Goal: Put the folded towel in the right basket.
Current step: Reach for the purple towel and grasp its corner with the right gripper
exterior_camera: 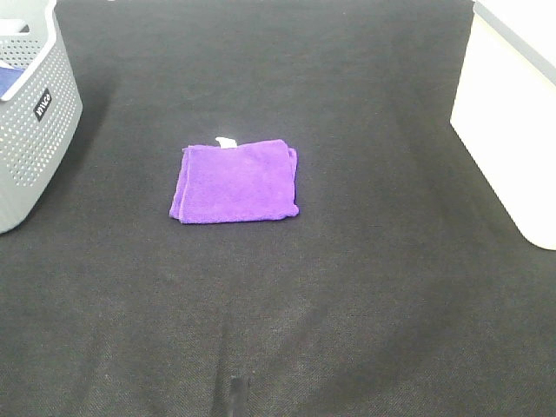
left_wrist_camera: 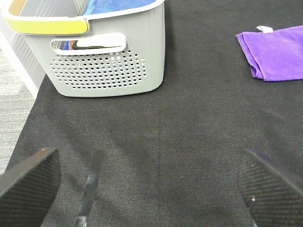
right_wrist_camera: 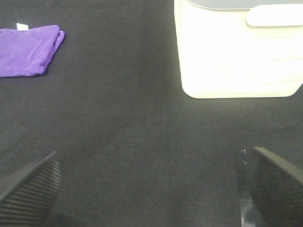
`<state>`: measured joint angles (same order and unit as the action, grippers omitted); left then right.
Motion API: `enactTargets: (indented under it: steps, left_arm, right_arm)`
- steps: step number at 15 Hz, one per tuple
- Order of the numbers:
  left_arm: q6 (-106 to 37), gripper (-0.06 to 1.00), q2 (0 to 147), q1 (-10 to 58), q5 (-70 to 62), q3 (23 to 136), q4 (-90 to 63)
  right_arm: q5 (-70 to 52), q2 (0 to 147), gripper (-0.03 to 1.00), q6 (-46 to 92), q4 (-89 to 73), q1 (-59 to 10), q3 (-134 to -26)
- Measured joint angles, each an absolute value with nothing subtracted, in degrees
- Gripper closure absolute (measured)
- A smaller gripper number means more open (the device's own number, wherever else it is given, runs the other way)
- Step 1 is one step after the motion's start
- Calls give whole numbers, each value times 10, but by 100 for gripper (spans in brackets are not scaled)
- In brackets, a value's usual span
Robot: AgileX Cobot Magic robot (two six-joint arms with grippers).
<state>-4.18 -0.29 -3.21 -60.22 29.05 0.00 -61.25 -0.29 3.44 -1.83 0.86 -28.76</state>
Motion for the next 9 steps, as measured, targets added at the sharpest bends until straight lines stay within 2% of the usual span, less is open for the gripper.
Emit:
enactTargets:
  steps: [9]
  left_arm:
    - [-42, 0, -3, -32, -602, 290, 0]
  right_arm:
    - [-612, -3, -1, 38, -15, 9, -288]
